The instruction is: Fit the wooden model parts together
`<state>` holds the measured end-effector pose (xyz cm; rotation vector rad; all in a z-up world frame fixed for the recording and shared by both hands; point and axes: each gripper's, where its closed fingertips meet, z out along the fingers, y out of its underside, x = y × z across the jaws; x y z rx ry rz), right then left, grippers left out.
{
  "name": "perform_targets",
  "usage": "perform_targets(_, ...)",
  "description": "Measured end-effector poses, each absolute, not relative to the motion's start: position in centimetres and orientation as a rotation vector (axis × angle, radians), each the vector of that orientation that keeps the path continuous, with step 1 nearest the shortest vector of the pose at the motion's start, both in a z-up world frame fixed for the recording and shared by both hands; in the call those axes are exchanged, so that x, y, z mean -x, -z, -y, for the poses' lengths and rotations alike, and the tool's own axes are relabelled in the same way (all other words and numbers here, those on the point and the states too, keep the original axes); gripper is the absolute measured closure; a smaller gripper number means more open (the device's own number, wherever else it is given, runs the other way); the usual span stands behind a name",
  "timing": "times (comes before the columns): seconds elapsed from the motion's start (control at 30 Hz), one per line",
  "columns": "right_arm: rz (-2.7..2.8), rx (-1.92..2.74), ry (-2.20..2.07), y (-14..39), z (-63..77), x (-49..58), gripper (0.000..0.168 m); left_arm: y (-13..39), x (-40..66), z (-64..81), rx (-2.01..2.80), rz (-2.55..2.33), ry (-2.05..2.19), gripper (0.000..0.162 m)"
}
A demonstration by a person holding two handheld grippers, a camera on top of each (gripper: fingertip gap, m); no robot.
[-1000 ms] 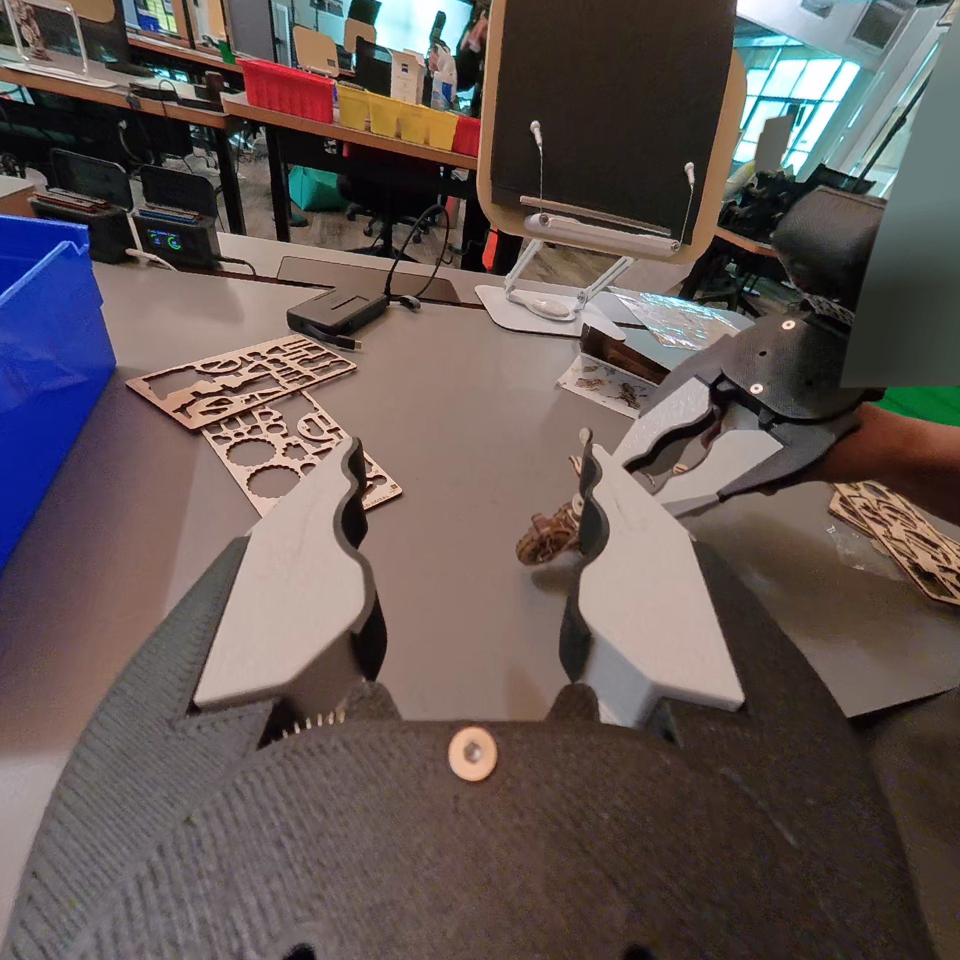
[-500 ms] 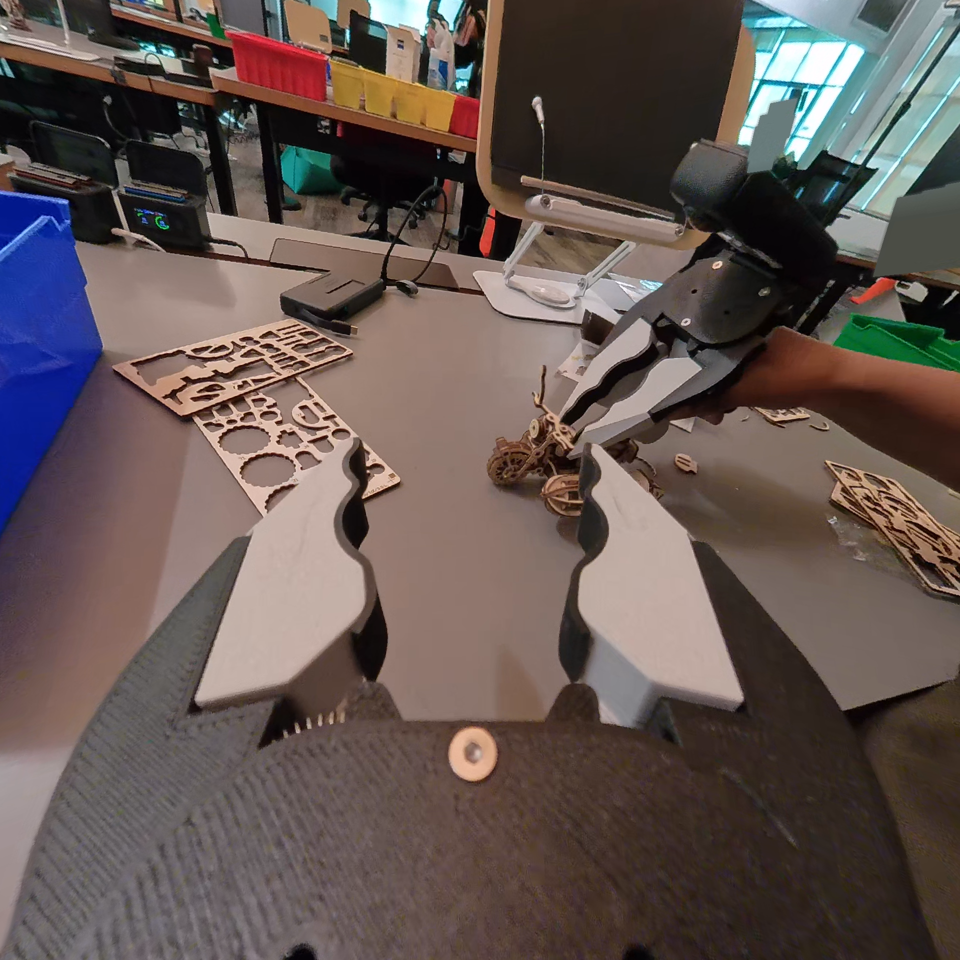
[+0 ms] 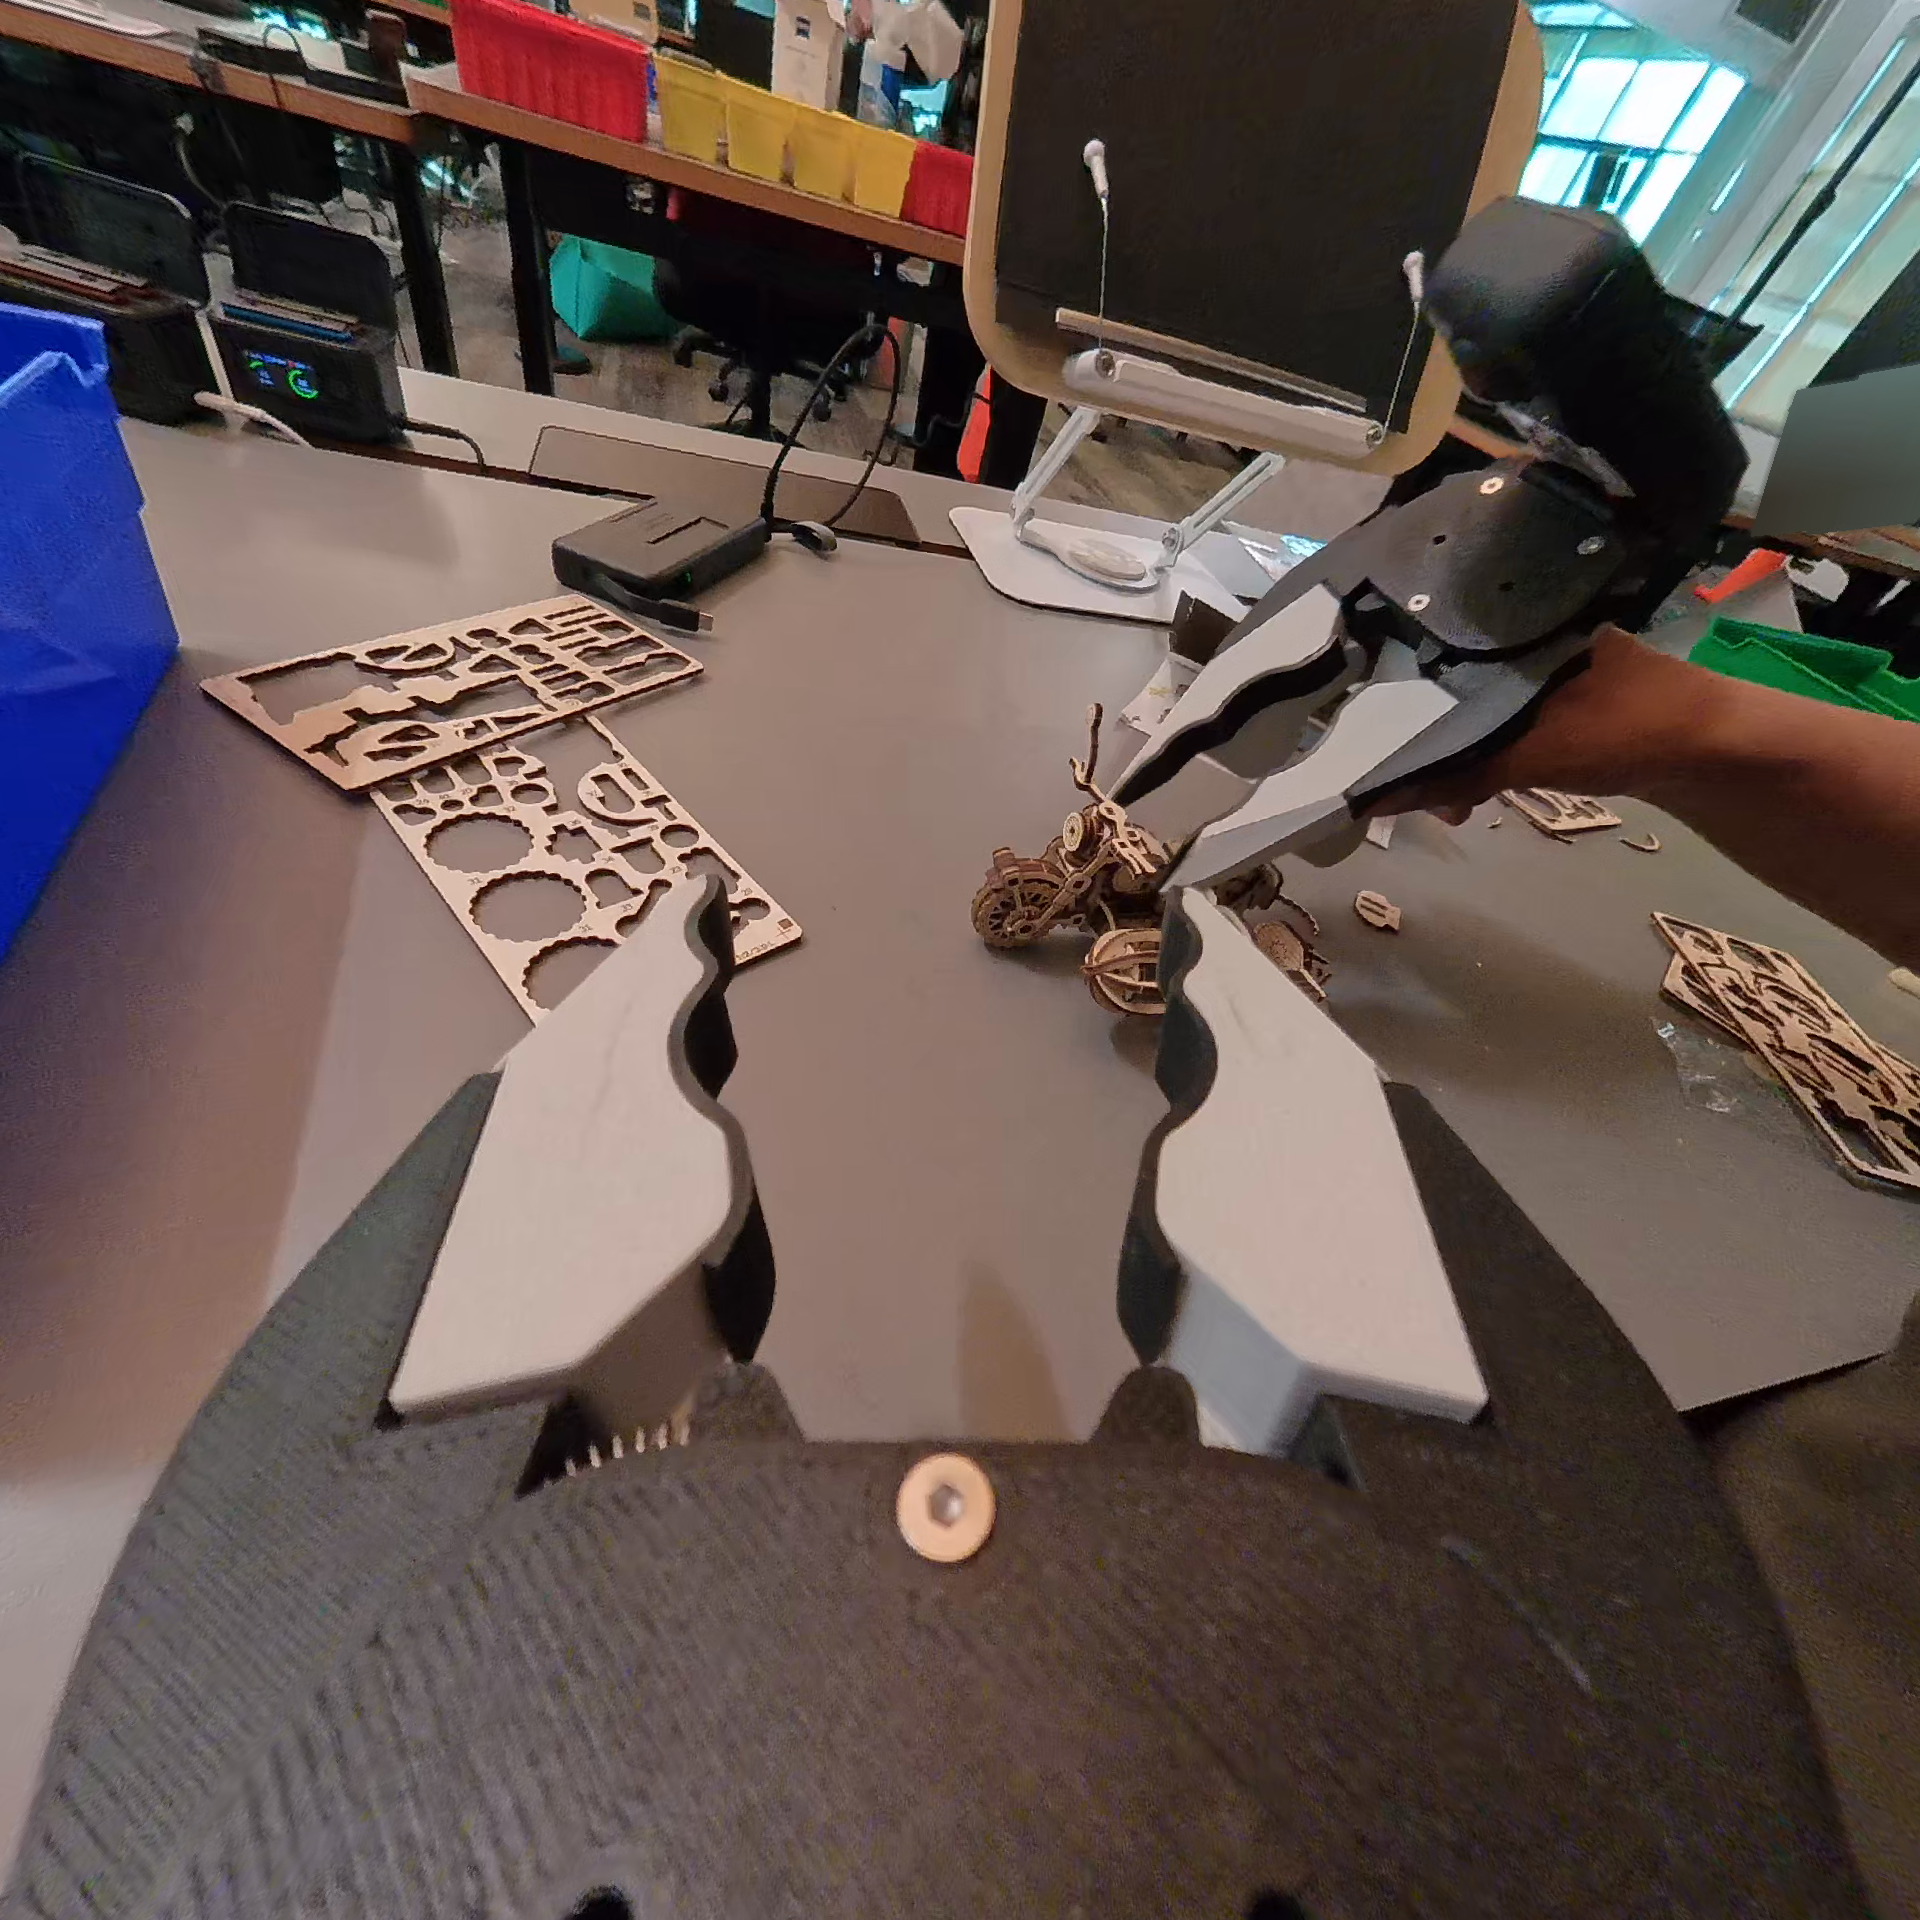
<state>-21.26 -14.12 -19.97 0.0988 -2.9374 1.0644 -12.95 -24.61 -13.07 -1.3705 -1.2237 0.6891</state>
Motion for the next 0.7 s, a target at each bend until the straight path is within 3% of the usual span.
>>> perform_targets(0.27, 2.842, 0.056, -1.11, 17.5, 9.4, 22.3, 0.122, 13.8, 13.0, 23.9, 1.4, 1.227, -0.661, 0.081)
perform_targets(0.57, 2.632, 0.418, -1.001, 15.1, -5.8, 23.5, 0.125, 13.7, 12.0, 14.8, 1.63, 1.001, -0.58, 0.091)
perform_targets(0.67, 2.547, 0.53, -1.056, 15.3, -8.8, 22.2, 0.127, 13.3, 11.1, 8.8, 1.672, 0.86, -0.518, 0.104)
perform_targets(0.7, 2.522, 0.561, -1.094, 15.5, -9.4, 21.5, 0.129, 13.4, 10.9, 6.9, 1.681, 0.828, -0.499, 0.117)
